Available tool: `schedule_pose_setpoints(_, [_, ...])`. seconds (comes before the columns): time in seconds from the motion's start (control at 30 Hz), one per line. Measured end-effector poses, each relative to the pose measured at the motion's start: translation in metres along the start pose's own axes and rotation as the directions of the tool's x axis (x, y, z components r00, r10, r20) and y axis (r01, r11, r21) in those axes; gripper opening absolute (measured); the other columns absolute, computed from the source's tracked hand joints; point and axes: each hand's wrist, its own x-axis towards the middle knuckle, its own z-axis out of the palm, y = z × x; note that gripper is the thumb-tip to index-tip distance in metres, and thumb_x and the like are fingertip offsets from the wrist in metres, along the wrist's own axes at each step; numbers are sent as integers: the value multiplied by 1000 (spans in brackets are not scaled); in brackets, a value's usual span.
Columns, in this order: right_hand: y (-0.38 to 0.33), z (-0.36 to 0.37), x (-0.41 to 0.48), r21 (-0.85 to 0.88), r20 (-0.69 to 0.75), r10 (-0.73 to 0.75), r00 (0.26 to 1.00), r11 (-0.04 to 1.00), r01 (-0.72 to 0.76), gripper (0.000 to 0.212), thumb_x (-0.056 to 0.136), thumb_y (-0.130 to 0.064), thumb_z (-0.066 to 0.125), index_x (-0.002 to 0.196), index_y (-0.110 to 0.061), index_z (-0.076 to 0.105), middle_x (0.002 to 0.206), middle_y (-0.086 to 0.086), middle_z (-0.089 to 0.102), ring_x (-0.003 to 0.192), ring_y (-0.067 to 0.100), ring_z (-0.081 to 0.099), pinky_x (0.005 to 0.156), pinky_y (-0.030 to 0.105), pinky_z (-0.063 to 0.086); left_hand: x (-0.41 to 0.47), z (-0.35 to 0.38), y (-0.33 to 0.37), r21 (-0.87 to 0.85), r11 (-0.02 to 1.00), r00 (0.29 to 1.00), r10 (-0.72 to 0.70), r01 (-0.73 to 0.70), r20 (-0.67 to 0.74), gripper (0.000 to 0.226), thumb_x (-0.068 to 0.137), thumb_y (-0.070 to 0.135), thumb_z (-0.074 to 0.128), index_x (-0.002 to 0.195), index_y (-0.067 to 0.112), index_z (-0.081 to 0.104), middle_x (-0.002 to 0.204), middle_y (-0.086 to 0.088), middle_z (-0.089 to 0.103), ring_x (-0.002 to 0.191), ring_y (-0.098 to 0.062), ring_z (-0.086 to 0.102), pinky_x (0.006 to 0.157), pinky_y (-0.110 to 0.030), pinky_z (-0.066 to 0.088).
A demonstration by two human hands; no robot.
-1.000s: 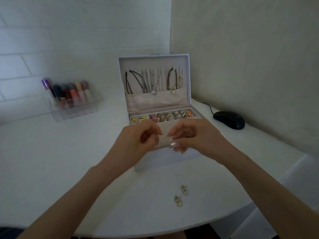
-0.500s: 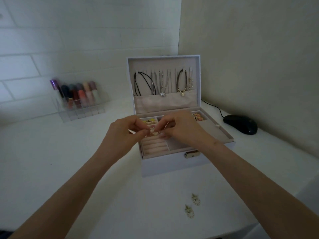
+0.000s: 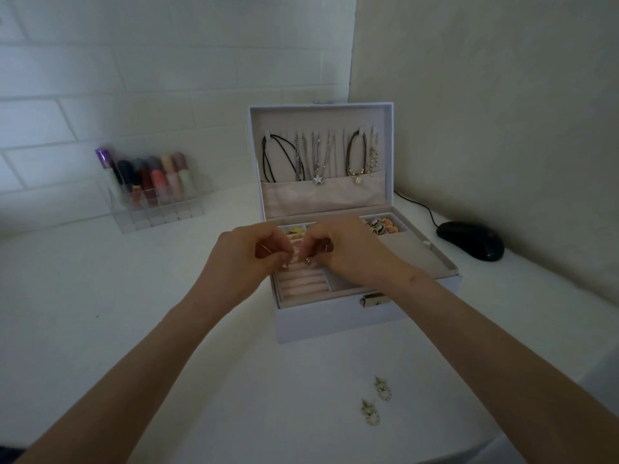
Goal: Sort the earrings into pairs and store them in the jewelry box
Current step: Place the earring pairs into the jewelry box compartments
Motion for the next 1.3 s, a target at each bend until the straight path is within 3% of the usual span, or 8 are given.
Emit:
schedule_pose_setpoints(0.13, [-5, 1, 1, -95, 22, -60, 998, 994, 62, 22, 75, 5, 64, 82, -13, 73, 80, -7, 63, 68, -1, 49, 64, 8, 38, 0, 0, 2, 87, 996, 1000, 23, -22, -9, 12, 78, 7, 69, 75, 19, 66, 73, 6, 69, 64, -7, 65, 68, -18, 50])
schedule_pose_setpoints(0.3, [-5, 5, 2, -138, -1, -89, 996, 987, 88, 22, 74, 4, 63, 82, -14, 73, 85, 1, 71, 77, 11, 60, 74, 30, 51, 0, -1, 3, 155, 987, 999, 52, -50, -11, 12, 76, 12, 71, 74, 22, 65, 73, 12, 66, 68, -5, 61, 70, -21, 47])
schedule_pose_setpoints(0.43, [-4, 3, 2, -186, 23, -96, 995, 978, 98, 24, 74, 4, 58, 85, -13, 72, 86, 4, 71, 81, 18, 62, 75, 38, 50, 3, -1, 1, 208, 977, 999, 52, -52, 3, 8, 76, 19, 72, 76, 25, 66, 72, 15, 63, 72, -9, 57, 75, -31, 48])
schedule_pose_setpoints(0.57, [-2, 2, 2, -218, 52, -47, 998, 974, 57, 30, 76, 5, 56, 93, -13, 71, 92, 4, 70, 83, 15, 59, 77, 34, 50, 8, 2, 1, 246, 969, 998, 19, -35, 68, 10, 78, 21, 70, 75, 27, 63, 67, 16, 61, 71, -9, 55, 74, -30, 46])
schedule_pose_setpoints(0.73, [-4, 1, 1, -214, 58, -25, 998, 976, 37, 28, 79, 3, 56, 96, -13, 71, 94, 4, 70, 87, 16, 61, 79, 29, 48, 10, 8, 0, 347, 937, 998, 26, -42, 49, 6, 79, 21, 69, 78, 25, 65, 68, 16, 54, 74, -11, 49, 66, -26, 36])
schedule_pose_setpoints(0.9, [-4, -2, 1, -202, 54, -14, 998, 979, 25, 23, 80, 0, 58, 96, -11, 71, 95, 6, 70, 88, 17, 61, 76, 22, 43, 13, 8, -1, 334, 940, 997, 42, -64, 71, 4, 79, 19, 68, 78, 23, 66, 71, 11, 60, 75, -13, 52, 69, -27, 41])
schedule_pose_setpoints(1.17, [-1, 7, 0, -186, -25, -32, 999, 982, 27, 27, 74, 8, 61, 88, -12, 73, 91, 5, 69, 89, 18, 60, 80, 31, 47, 13, 10, 2, 423, 904, 998, 40, -57, 49, 4, 81, 25, 66, 83, 22, 65, 88, 4, 68, 87, -19, 57, 66, -27, 36])
schedule_pose_setpoints(1.3, [-2, 9, 1, -192, -35, -26, 999, 981, 19, 26, 79, 7, 56, 91, -10, 72, 96, 8, 68, 93, 22, 60, 85, 34, 45, 15, 9, 4, 461, 886, 998, 22, -50, 65, 5, 82, 24, 65, 85, 20, 66, 82, 5, 62, 79, -15, 50, 65, -26, 30])
